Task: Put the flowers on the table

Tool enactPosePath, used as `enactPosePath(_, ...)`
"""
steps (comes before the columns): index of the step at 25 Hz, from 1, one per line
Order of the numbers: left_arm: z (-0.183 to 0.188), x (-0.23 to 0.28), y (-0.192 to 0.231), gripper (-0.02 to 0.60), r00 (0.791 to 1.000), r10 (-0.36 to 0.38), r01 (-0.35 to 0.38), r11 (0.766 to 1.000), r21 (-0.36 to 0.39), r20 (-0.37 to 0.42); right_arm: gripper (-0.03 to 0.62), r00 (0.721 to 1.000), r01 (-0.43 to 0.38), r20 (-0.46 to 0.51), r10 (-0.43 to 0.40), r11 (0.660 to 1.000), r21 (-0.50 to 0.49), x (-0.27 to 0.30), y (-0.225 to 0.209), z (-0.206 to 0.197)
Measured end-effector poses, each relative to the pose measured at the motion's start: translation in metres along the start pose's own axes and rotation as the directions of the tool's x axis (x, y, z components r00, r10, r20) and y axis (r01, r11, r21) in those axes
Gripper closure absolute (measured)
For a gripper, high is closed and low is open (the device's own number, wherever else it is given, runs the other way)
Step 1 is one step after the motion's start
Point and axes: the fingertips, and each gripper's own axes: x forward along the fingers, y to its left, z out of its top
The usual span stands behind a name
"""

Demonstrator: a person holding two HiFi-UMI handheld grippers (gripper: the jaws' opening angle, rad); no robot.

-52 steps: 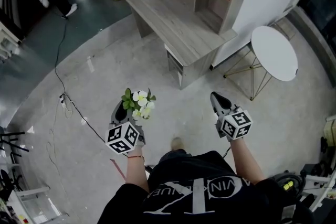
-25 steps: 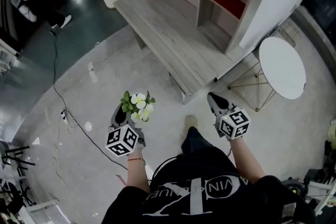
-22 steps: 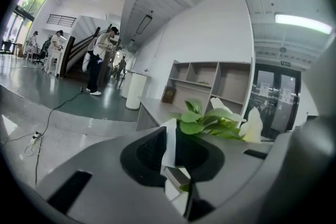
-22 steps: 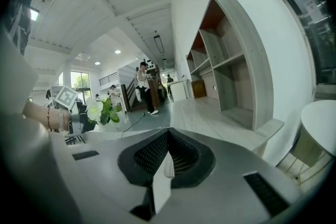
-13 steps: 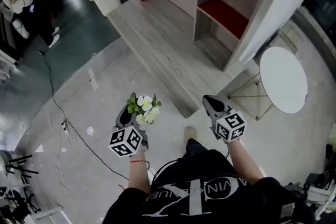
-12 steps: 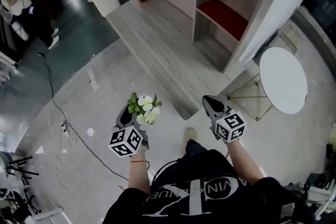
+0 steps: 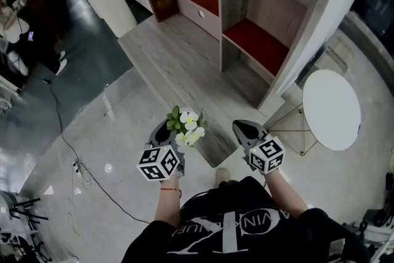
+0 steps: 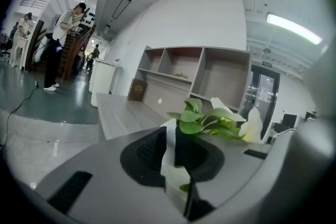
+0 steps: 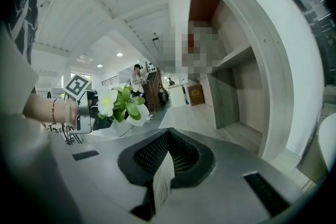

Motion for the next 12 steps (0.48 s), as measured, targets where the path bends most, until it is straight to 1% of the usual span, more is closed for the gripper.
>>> enactPosePath(3,0.02,0.022,-0.01,0.528,0.999,-0.034,0.034,0.999,-0.028,0.011,0.585,1.0,-0.008,0.009,0.008,1.0,-0.022,0.008,-0.007,0.01)
enactPosePath(7,0.045,0.053,-0.025,0.528,0.996,-0.085,0.085,0.994,-0.064,-0.001,0.585,1.0,0.006,0.005,-0.006,1.0,-0.023,0.015,-0.018,0.016)
enactPosePath(10,0.072,0.075,-0.042,0.528,0.986,-0.169,0.168,0.983,-0.075,0.003,0.585,0.999,0.034,-0.006,-0.034,0.999,-0.019,0.018,-0.022,0.015)
enactPosePath(12,0.092,0.095,-0.058,0.528,0.971,-0.24,0.24,0.968,-0.067,0.005,0.585,0.998,0.069,-0.003,-0.069,0.997,-0.027,0.021,-0.03,0.021)
